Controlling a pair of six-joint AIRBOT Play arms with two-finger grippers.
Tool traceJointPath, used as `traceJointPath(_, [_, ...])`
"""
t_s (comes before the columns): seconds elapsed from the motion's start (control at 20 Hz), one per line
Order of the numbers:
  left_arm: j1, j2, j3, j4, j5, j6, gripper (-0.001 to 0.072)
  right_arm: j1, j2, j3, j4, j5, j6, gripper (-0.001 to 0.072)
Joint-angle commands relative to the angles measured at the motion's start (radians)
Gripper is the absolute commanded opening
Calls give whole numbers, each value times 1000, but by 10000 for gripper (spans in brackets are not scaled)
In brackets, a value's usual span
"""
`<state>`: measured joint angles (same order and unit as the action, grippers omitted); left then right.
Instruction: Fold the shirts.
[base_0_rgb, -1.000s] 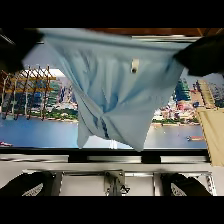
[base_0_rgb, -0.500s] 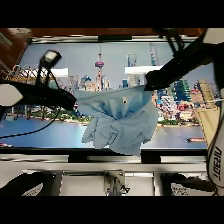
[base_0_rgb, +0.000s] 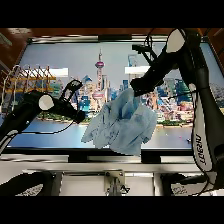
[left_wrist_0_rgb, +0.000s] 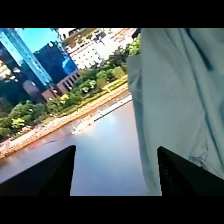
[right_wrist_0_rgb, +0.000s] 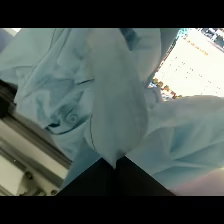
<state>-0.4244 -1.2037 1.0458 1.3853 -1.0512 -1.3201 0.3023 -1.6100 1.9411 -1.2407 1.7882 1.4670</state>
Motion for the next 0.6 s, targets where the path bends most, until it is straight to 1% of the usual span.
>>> traceJointPath(0.0, [-63, -21, -9, -48, 126, 92, 630, 10, -25, 0, -53, -12, 31, 73])
traceJointPath(0.05, [-96, -26, -9, -62, 164, 117, 630, 10, -27, 0, -72, -13, 37, 73])
traceJointPath(0.15, [-179, -49, -11, -63, 260, 114, 629, 10, -27, 0, -99, -12, 45, 73])
traceJointPath(0.25, [-254, -95, -13, -66, 352, 10, 629, 9, -27, 0, -107, 0, 55, 73])
traceJointPath(0.4, [-332, -180, -13, -66, 468, -16, 628, 9, -27, 0, -106, 19, 67, 73])
traceJointPath(0.55, [-359, -238, -13, -66, 586, -70, 627, 9, -27, 0, -105, 33, 80, 73])
